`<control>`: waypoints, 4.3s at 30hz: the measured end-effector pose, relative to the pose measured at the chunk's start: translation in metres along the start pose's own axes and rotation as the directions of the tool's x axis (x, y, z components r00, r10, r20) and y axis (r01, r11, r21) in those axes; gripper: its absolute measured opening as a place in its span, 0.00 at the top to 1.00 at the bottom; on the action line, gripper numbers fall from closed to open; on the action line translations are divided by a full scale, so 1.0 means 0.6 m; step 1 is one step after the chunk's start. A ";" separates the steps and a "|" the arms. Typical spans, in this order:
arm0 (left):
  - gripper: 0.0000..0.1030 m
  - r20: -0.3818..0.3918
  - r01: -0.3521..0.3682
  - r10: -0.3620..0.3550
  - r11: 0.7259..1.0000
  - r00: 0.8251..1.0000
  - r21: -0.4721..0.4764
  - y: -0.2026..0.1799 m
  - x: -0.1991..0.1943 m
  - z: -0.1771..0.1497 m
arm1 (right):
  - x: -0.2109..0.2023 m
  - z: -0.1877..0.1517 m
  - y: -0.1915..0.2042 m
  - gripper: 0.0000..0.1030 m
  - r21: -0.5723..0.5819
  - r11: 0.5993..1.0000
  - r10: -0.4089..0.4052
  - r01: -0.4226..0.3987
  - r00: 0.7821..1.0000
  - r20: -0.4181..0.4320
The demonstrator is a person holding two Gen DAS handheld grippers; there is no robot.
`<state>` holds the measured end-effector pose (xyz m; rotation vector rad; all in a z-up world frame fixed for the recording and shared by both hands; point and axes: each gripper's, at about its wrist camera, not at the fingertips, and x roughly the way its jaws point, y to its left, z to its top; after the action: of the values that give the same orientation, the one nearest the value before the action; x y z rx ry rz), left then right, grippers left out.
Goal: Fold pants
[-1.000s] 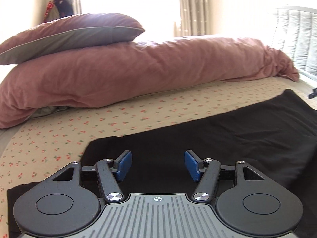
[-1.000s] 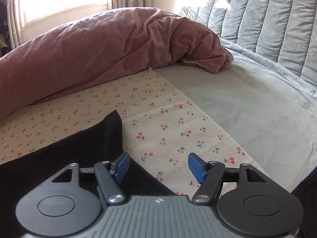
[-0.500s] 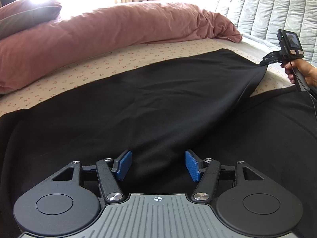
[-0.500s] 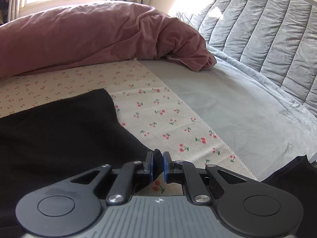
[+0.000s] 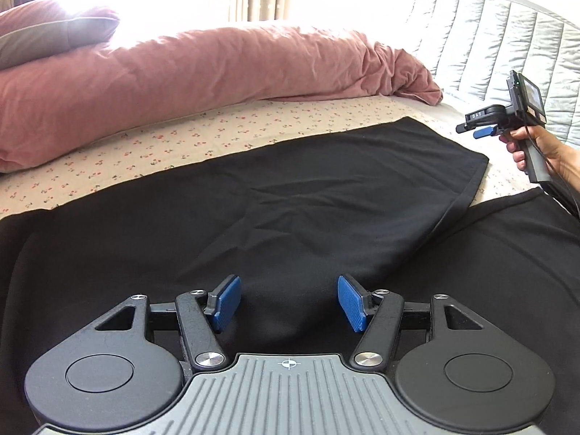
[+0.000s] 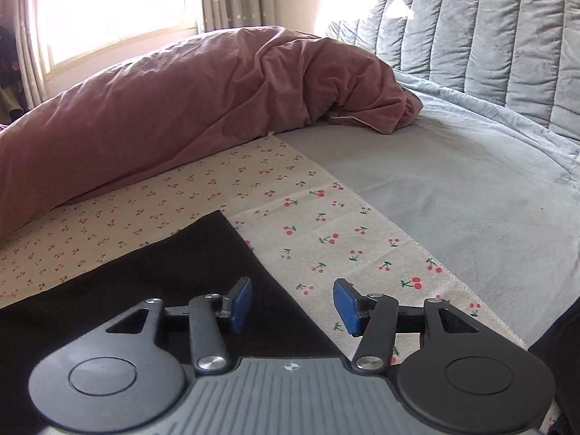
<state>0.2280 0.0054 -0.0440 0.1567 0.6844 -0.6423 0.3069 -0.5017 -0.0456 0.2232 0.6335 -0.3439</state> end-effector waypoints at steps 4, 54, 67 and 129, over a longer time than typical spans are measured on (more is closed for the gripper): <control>0.42 -0.005 0.004 -0.004 1.000 1.000 0.029 -0.008 0.016 -0.020 | 0.027 -0.028 0.065 0.62 -0.127 0.983 0.118 -0.129 0.988 -0.095; 0.87 -0.173 -0.742 0.748 0.546 0.641 -0.388 0.489 -0.185 -0.114 | -0.118 -0.169 0.329 0.33 -0.372 0.883 0.224 -0.286 0.954 -0.201; 0.36 -0.016 -0.596 0.623 0.740 0.782 -0.313 0.330 -0.224 -0.079 | -0.154 -0.174 0.328 0.30 -0.349 0.877 0.289 -0.331 0.942 -0.168; 0.24 -0.052 -0.435 0.432 0.899 0.900 -0.051 0.413 0.012 0.015 | 0.074 -0.032 0.453 0.17 -0.479 0.764 0.355 -0.432 0.901 -0.248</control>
<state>0.3857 0.1961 -0.0589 0.2572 0.6778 -0.1882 0.4330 -0.2567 -0.0610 -0.1516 0.7802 0.2678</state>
